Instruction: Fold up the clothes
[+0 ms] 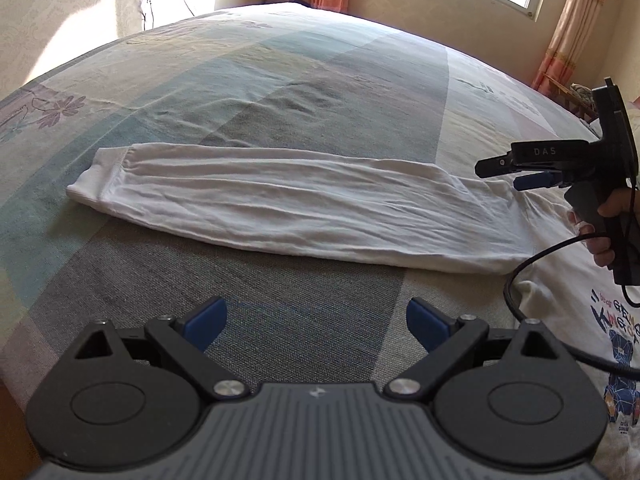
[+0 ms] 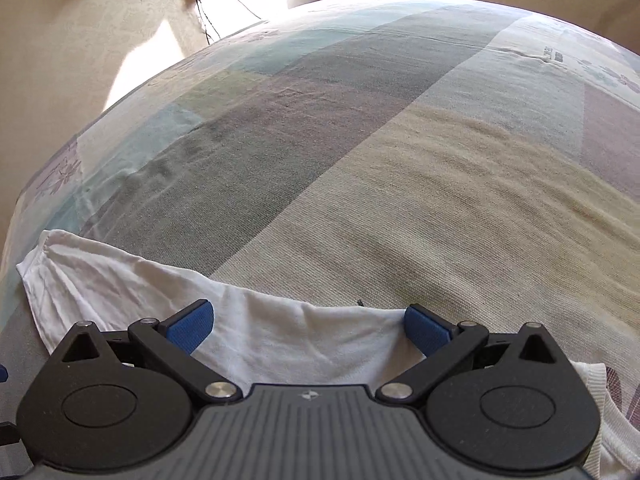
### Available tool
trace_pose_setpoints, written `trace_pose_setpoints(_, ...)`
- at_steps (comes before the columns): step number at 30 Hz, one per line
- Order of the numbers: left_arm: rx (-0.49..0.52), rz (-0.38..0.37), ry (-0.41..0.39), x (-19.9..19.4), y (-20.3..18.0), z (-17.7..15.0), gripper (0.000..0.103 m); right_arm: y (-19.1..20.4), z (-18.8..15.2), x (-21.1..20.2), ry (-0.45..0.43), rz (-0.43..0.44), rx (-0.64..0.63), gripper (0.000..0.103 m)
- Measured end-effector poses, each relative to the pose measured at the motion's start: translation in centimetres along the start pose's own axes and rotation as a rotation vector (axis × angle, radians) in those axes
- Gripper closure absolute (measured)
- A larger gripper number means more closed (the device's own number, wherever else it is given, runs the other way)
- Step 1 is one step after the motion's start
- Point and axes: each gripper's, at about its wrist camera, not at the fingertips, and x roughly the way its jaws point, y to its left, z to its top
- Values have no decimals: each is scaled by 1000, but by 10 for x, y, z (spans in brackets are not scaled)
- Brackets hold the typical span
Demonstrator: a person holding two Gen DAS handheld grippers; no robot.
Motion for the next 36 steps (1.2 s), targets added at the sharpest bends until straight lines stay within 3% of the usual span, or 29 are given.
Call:
trace_pose_setpoints(4,-12,24,-2,2,6,0,7,18,-1,-23,-2,-25,-45,0)
trace_pose_setpoints(9,-18,20,3,4,6,0,7,24,-16,-12,76,85,-40,0)
trace_pose_setpoints(13,-22,4,-11,-2,3,0,7,28,-13,12,26,34,-125,0)
trace_pose_setpoints(18,-10,3,-51,-23,-4,1,7,27,-3,1,51,-10,-89,0)
trace_pose_setpoints(23,44,-39,-68,-38,-29,3,7,6,-50,-81,28,-94,-110,0)
trace_pose_setpoints(30,199,-196,-45,-48,-101,-14,6,-24,-117,-195,-3,-212,-138,0)
trace_pose_setpoints(36,395,-353,22,-48,-169,-45,6,-25,-234,-245,120,-237,-125,0)
